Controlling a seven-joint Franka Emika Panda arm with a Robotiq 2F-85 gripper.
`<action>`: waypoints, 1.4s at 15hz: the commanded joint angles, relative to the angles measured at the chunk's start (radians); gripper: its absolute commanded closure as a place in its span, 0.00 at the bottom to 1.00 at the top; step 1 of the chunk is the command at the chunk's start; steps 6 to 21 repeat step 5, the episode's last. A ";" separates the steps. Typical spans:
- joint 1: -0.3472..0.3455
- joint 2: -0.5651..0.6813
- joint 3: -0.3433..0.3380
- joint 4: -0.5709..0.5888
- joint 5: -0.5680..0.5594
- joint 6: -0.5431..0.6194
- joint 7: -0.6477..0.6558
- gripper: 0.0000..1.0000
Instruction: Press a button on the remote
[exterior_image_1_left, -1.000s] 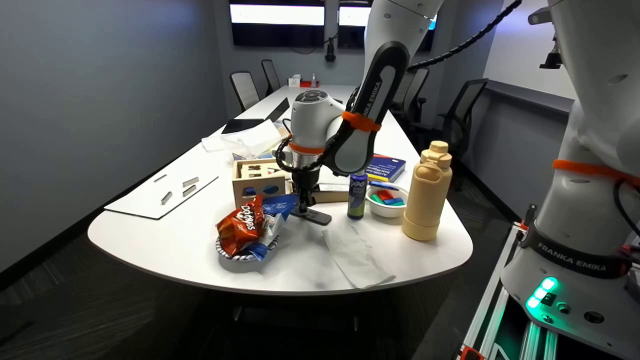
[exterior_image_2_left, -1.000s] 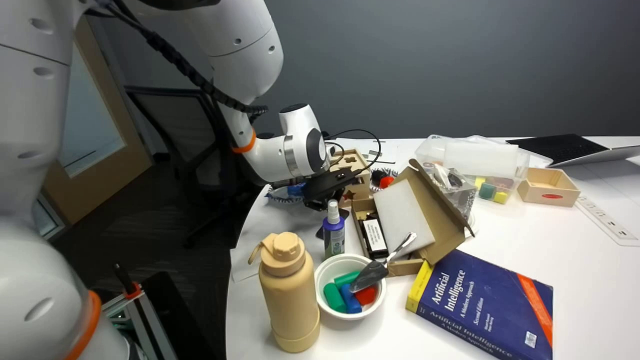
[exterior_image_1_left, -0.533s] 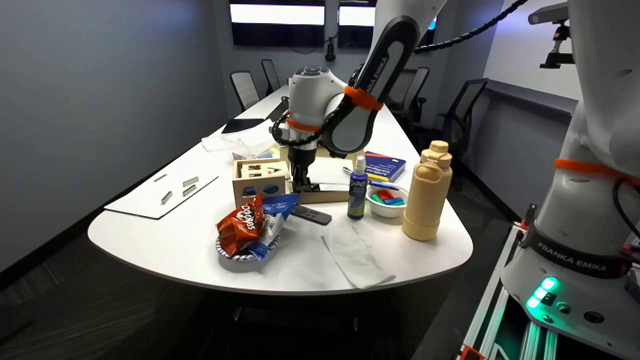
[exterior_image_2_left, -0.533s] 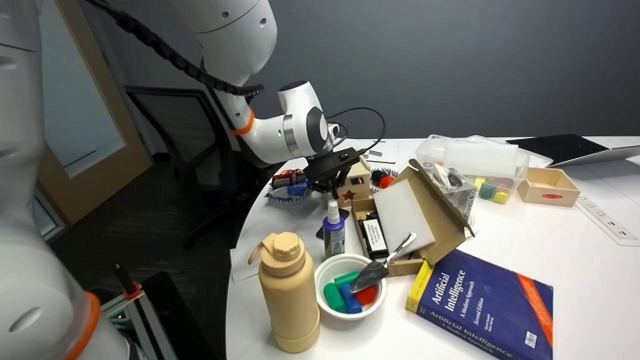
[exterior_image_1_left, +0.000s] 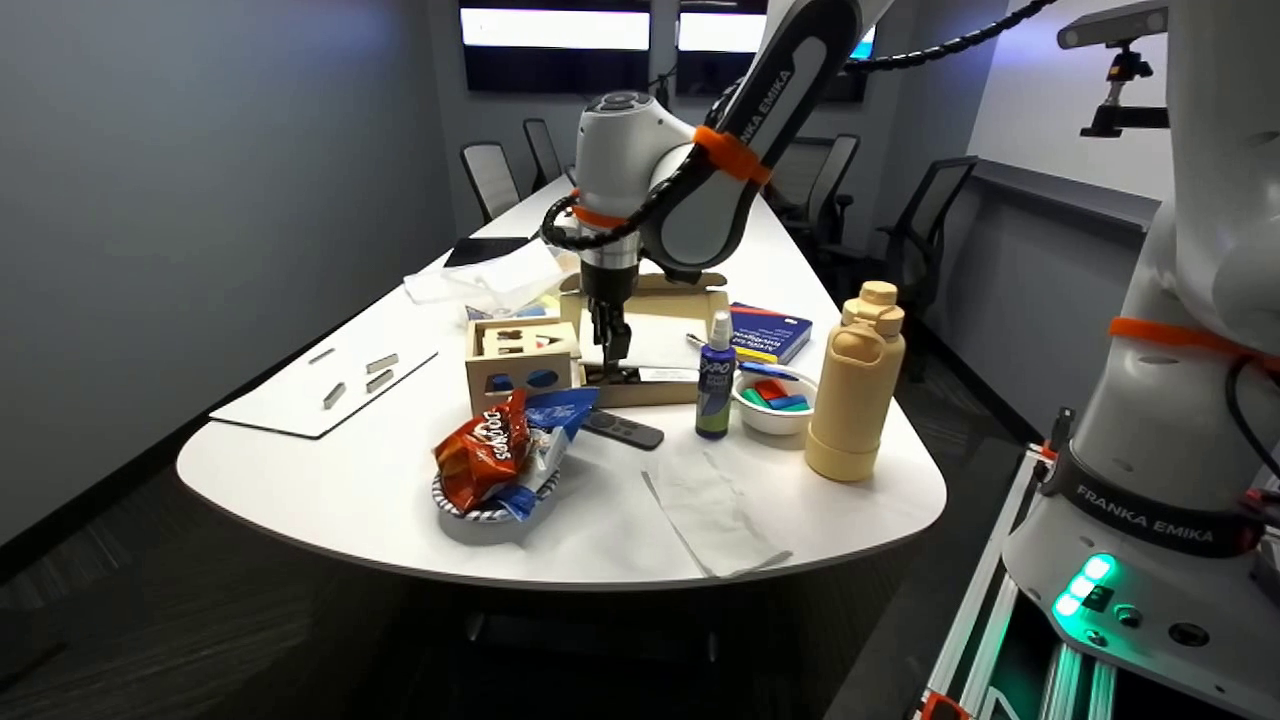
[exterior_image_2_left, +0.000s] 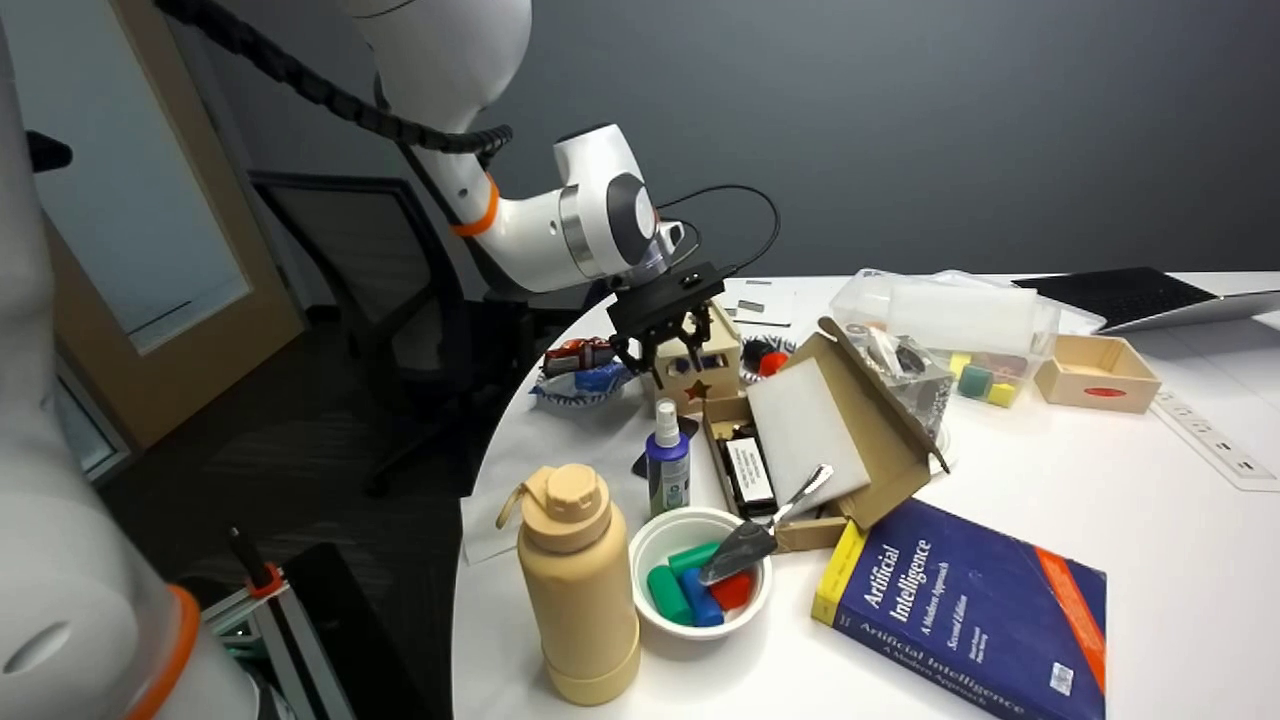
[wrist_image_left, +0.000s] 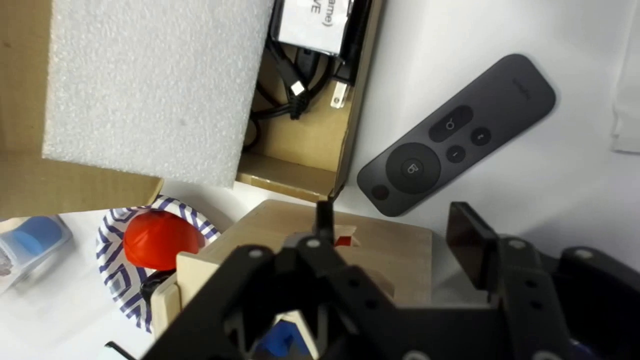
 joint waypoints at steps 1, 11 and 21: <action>-0.043 -0.071 0.041 -0.024 0.066 -0.058 -0.071 0.06; -0.083 -0.094 0.063 -0.025 0.154 -0.081 -0.162 0.00; -0.083 -0.094 0.063 -0.025 0.154 -0.081 -0.162 0.00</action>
